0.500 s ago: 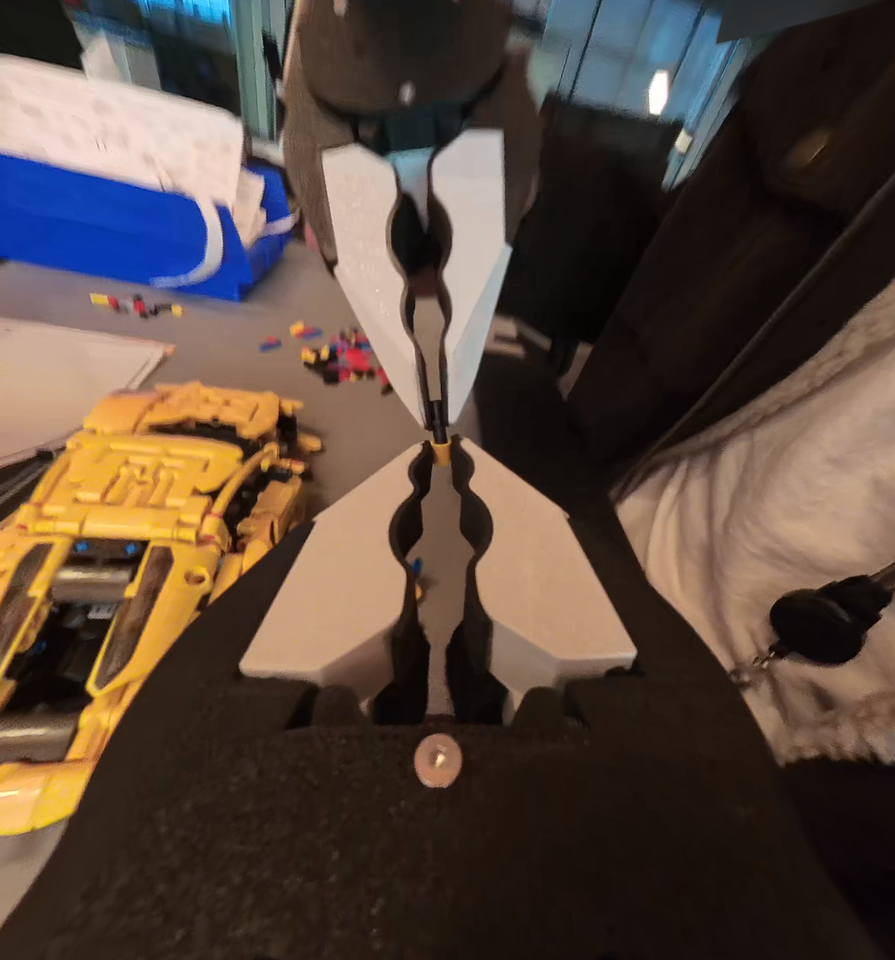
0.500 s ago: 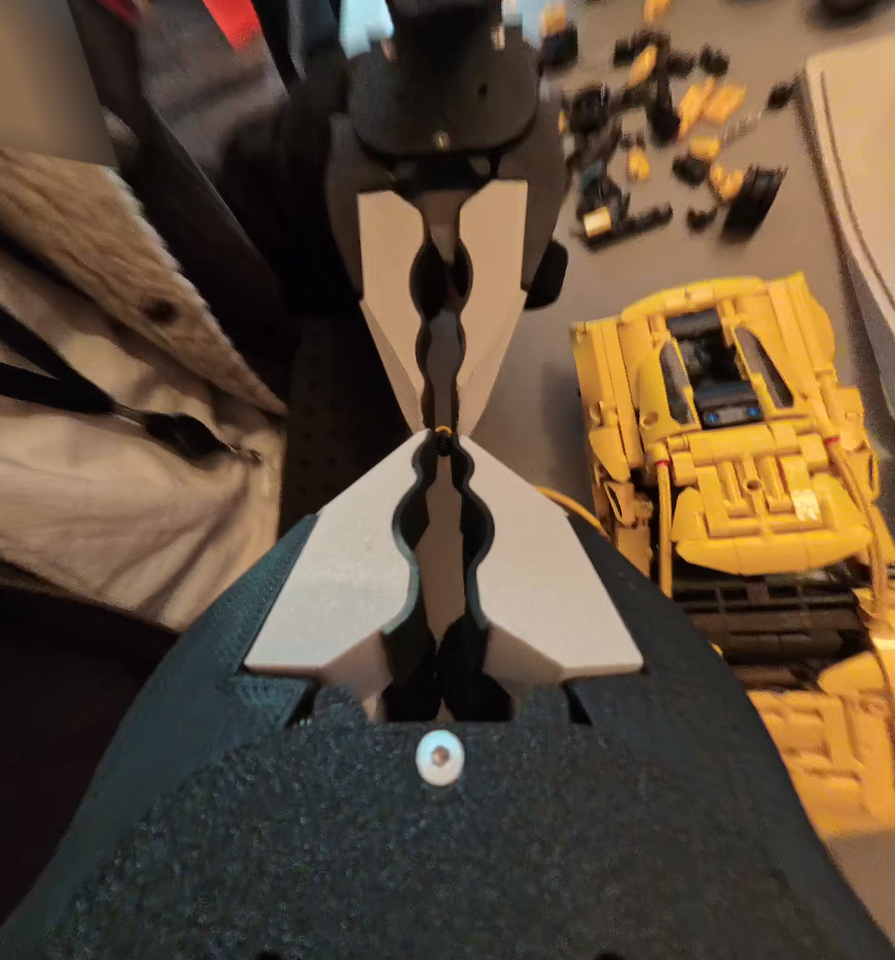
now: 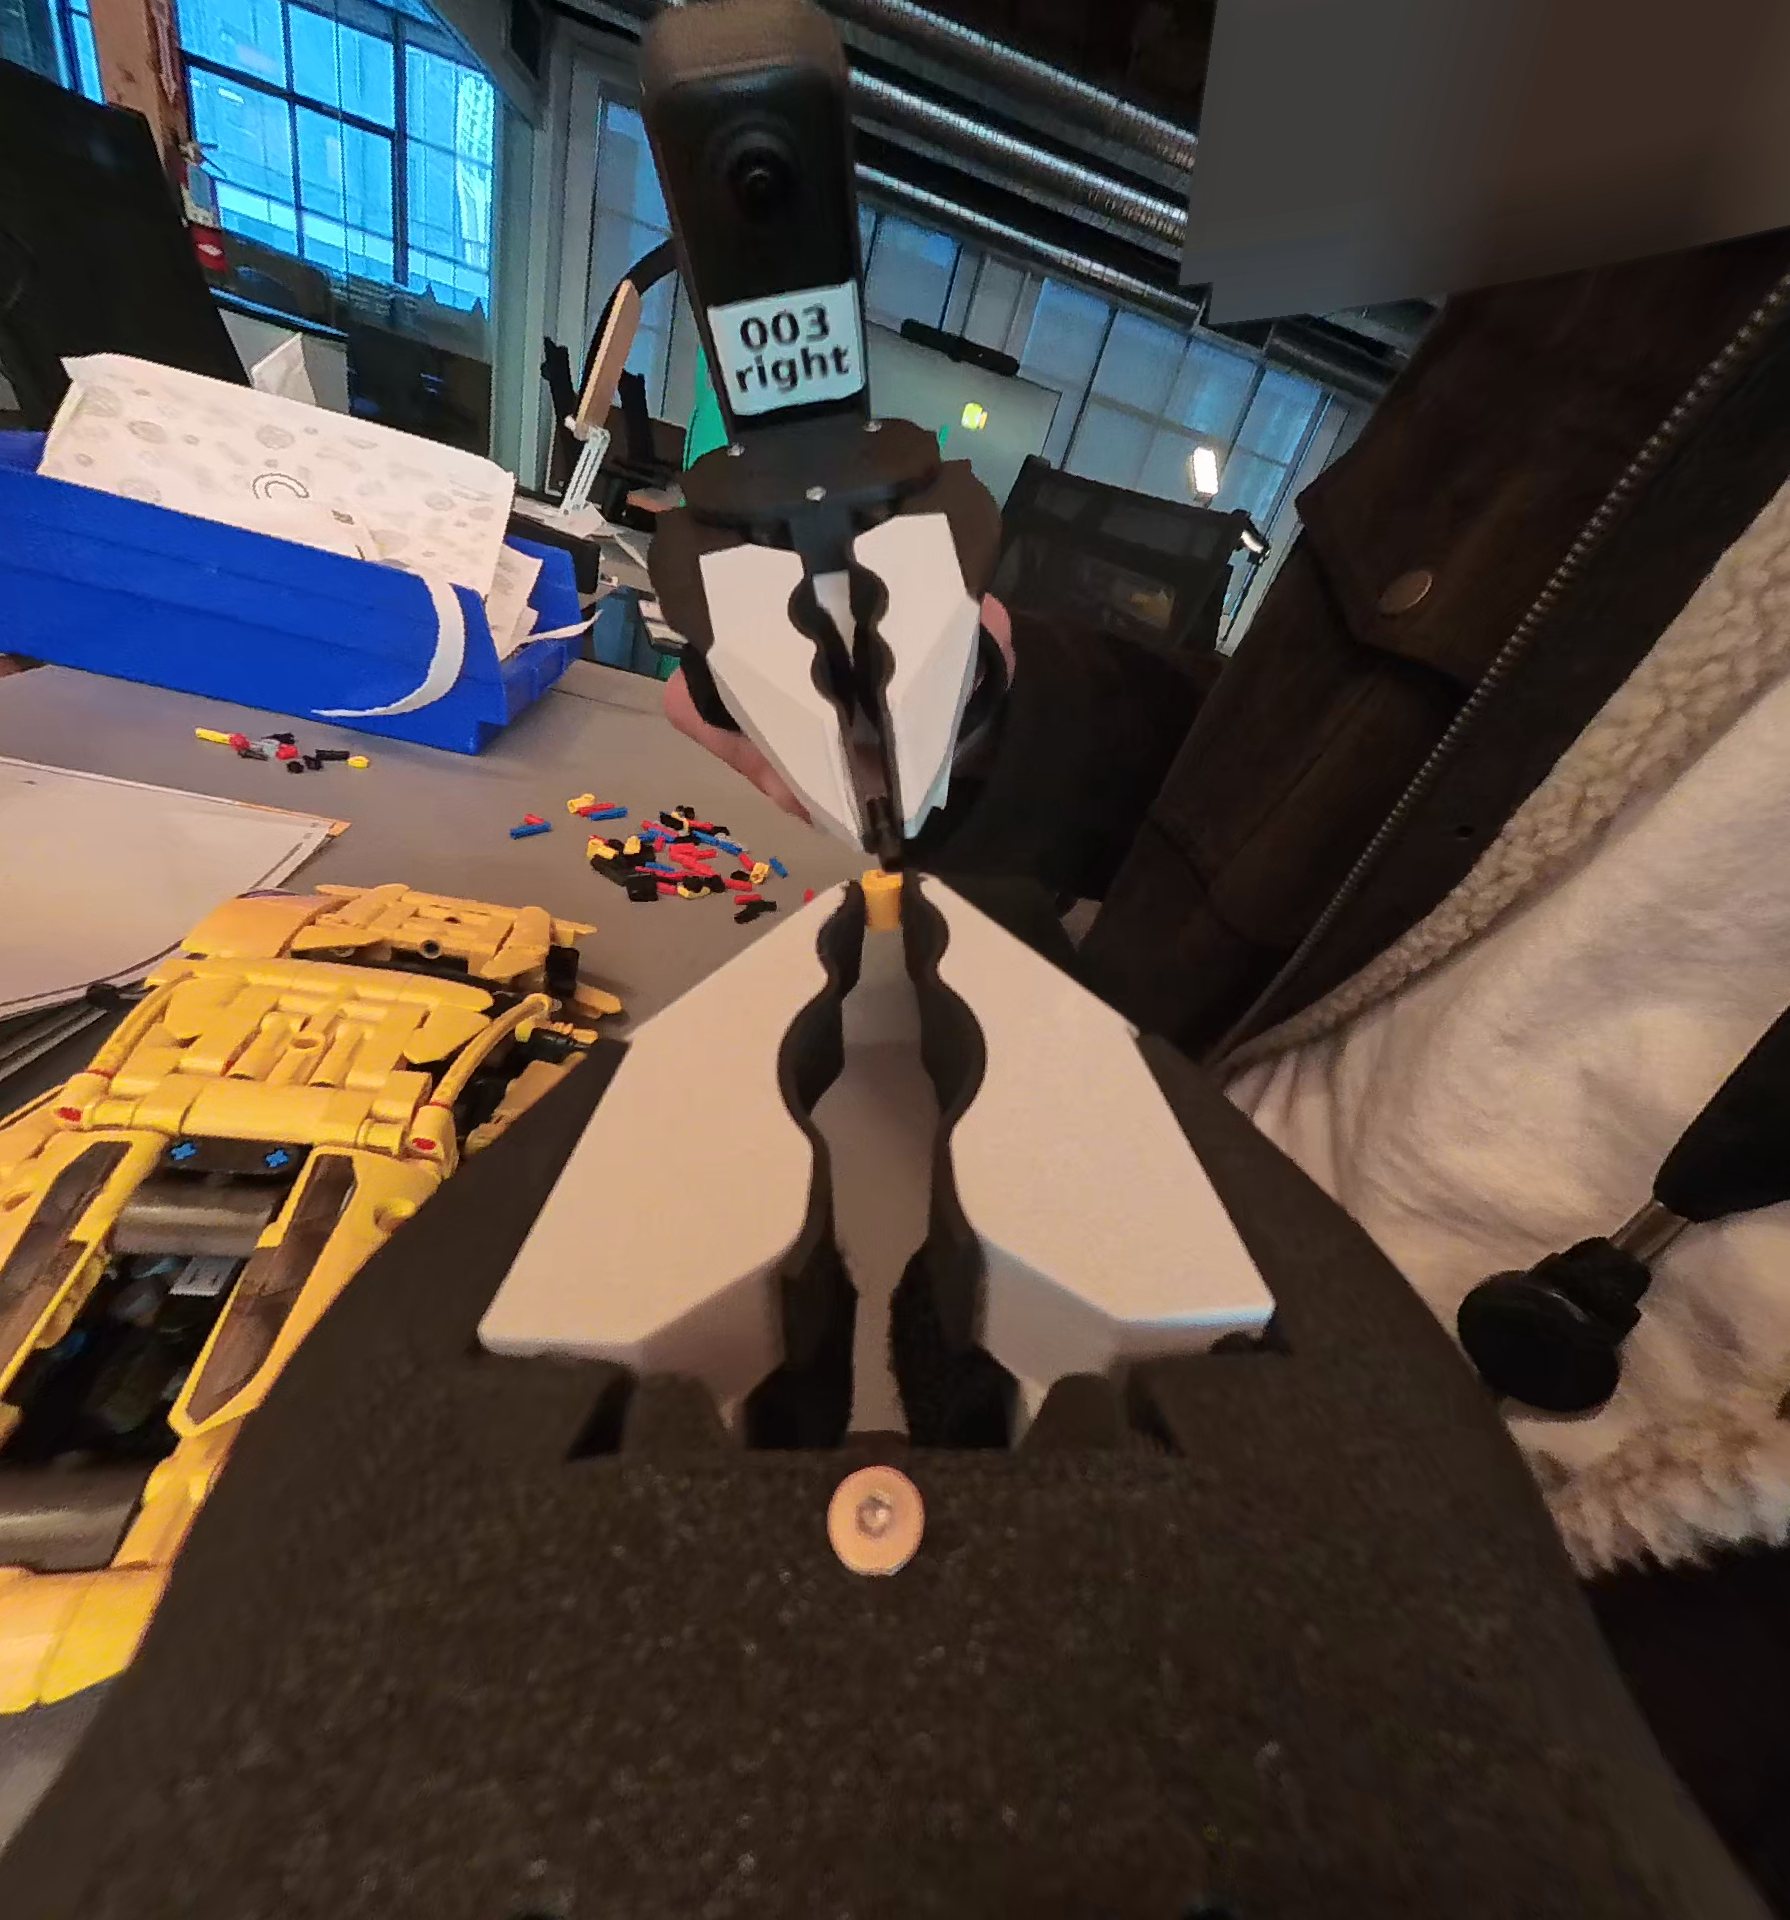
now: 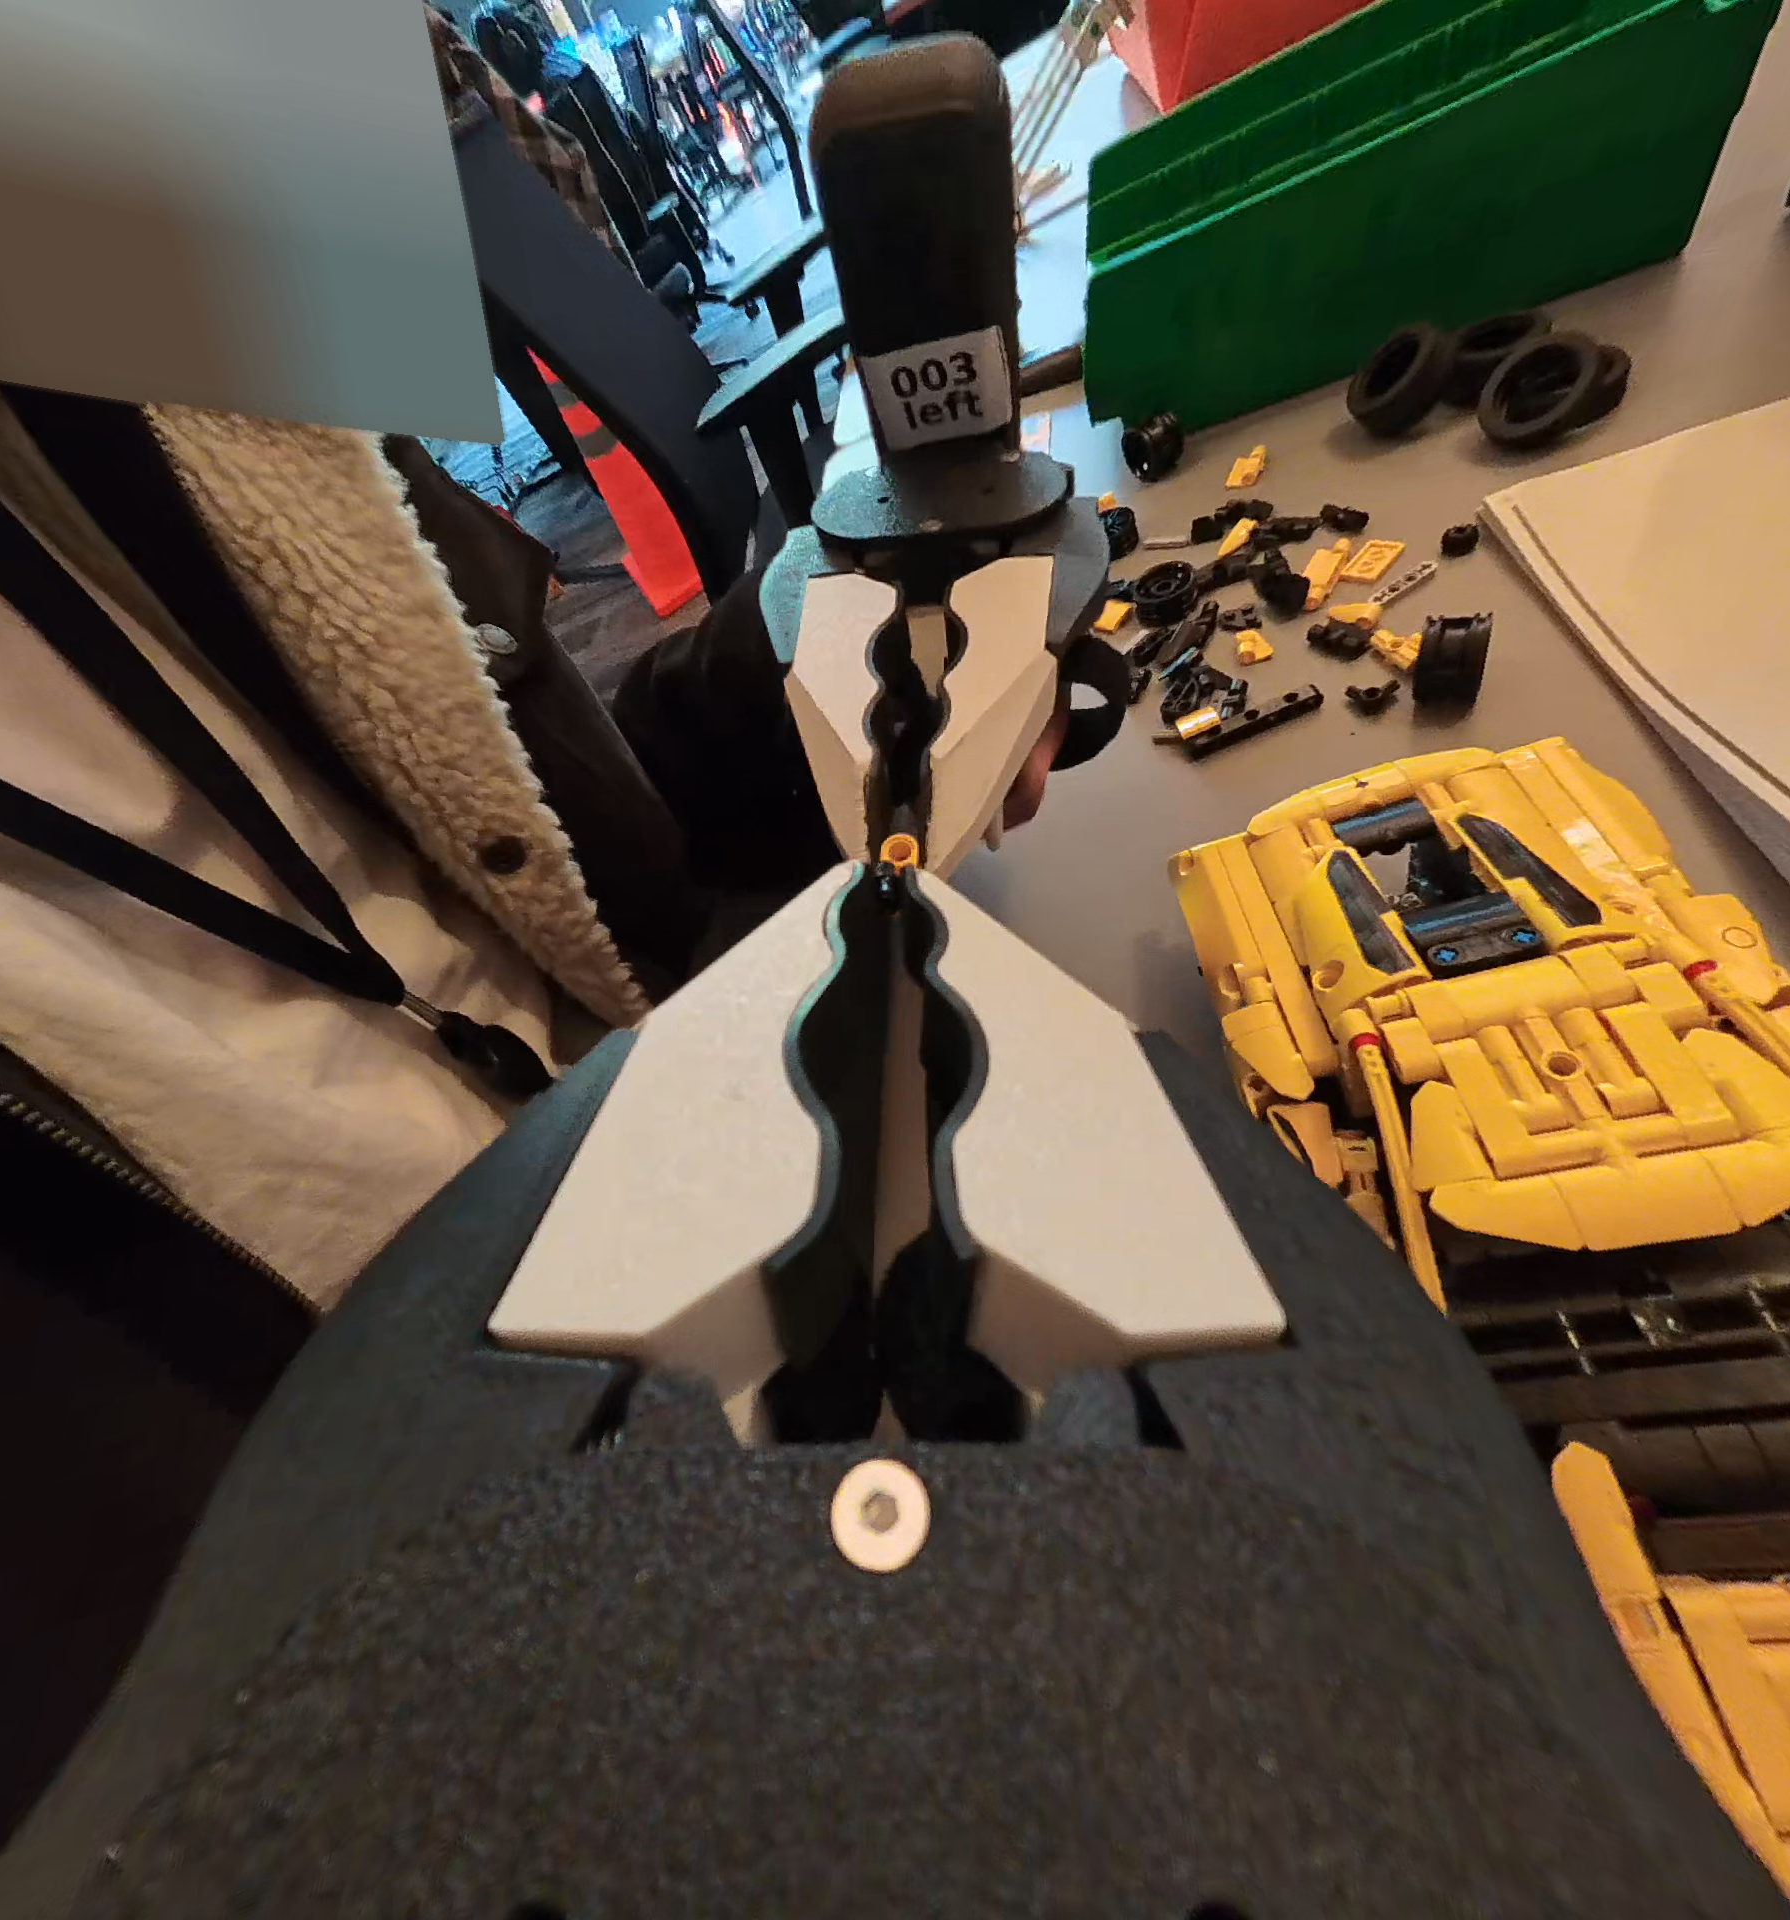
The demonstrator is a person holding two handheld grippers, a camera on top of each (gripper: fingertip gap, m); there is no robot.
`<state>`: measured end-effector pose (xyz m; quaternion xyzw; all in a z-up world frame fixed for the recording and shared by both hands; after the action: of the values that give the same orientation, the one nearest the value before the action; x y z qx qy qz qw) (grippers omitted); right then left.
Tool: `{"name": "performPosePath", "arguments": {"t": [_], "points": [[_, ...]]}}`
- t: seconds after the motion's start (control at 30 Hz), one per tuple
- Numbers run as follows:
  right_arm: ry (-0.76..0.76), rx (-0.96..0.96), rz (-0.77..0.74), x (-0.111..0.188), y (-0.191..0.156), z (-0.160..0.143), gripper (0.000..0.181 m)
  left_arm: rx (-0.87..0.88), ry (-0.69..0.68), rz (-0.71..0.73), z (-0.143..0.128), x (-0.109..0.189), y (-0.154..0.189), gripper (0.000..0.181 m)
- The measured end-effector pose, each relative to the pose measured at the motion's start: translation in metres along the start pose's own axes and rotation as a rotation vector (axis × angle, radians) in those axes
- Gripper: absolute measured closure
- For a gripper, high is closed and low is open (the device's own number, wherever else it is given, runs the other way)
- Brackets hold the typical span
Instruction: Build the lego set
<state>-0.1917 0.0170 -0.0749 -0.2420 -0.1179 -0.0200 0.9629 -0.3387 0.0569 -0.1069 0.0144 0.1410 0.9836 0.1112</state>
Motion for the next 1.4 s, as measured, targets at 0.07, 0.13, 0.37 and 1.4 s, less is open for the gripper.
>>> {"name": "performPosePath", "arguments": {"t": [0.07, 0.13, 0.37, 1.4], "points": [[-0.040, 0.005, -0.030, 0.000, 0.002, -0.001, 0.178, -0.003, -0.021, 0.009, -0.002, -0.001, -0.001, 0.175], [-0.045, 0.002, -0.025, 0.000, 0.002, -0.002, 0.179, -0.002, -0.027, 0.009, -0.002, -0.002, -0.001, 0.175], [-0.013, 0.002, -0.016, 0.000, 0.003, -0.004, 0.178, 0.009, -0.026, 0.003, -0.002, -0.001, -0.001, 0.175], [0.399, -0.085, 0.103, -0.013, 0.014, -0.018, 0.178, 0.096, 0.135, 0.001, 0.009, 0.007, -0.006, 0.175]]}}
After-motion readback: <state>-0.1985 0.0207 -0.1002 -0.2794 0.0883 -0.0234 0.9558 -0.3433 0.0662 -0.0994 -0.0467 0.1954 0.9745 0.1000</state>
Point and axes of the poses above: each gripper's, where its closed fingertips meet, x back along the fingers, z out of its top, y = z × x across the jaws, the point moved 8 cm from there along x, back along the fingers, and after that the axes turned 11 degrees about z, right-handed, at the moved point
